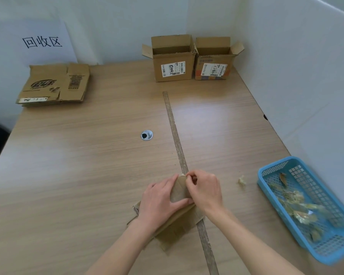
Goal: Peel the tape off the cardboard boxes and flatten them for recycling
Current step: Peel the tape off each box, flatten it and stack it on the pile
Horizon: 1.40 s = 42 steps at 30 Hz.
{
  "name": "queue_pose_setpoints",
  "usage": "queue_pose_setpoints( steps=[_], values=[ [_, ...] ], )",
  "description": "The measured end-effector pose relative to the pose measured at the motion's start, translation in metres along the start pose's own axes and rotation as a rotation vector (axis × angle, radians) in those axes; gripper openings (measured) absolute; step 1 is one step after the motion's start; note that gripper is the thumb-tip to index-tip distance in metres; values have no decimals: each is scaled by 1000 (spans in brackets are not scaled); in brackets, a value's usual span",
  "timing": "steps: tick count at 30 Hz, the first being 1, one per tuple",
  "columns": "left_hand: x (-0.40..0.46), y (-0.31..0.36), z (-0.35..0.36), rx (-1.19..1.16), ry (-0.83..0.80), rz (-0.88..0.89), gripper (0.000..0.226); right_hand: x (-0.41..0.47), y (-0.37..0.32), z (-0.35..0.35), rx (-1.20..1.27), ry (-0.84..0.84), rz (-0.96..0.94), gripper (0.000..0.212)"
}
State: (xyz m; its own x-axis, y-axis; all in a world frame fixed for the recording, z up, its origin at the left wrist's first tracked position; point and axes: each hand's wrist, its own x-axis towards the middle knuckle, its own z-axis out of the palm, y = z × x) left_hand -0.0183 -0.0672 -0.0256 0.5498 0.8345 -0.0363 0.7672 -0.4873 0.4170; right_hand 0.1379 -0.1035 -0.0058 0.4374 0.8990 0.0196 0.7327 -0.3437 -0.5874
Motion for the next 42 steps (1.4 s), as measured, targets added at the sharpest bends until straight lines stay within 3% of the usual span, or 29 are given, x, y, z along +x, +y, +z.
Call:
queue_pose_setpoints(
  steps=[2, 5, 7, 9, 13, 16, 19, 22, 25, 27, 31, 35, 38, 42],
  values=[
    [-1, -1, 1, 2, 9, 15, 103, 1, 3, -1, 122, -25, 125, 15],
    [-2, 0, 1, 11, 0, 12, 103, 8, 20, -10, 377, -238, 256, 10],
    [-3, 0, 1, 13, 0, 10, 103, 10, 27, -17, 531, -358, 291, 15],
    [-2, 1, 1, 9, 2, 14, 103, 12, 29, -21, 549, -340, 256, 23],
    [-2, 0, 3, 17, 0, 18, 102, 18, 19, -21, 108, -252, -155, 28],
    [-2, -1, 4, 7, -14, 13, 103, 23, 7, -25, -70, -257, -352, 22],
    [-2, -2, 4, -5, -15, 12, 101, 28, -1, -27, -336, -341, -483, 26],
    [-1, -1, 4, -20, -13, 14, 99, 31, -14, -23, -624, -435, -569, 17],
    [0, -2, 4, -32, -11, 11, 98, 31, -22, -18, -701, -477, -578, 21],
    [0, -3, 3, -19, -14, 5, 101, 31, -20, -13, -608, -395, -475, 18],
    [0, -3, 5, 7, 12, 13, 101, 25, -6, -5, -167, -184, -85, 23],
    [1, -6, 5, 28, -18, 38, 100, 20, 9, -4, 163, -197, 237, 11],
    [3, -5, 5, 70, -48, 77, 102, 13, 21, -4, 308, -203, 422, 16],
    [6, -6, 3, 62, -30, 53, 100, 10, 26, 1, 692, -171, 706, 17]
  ],
)
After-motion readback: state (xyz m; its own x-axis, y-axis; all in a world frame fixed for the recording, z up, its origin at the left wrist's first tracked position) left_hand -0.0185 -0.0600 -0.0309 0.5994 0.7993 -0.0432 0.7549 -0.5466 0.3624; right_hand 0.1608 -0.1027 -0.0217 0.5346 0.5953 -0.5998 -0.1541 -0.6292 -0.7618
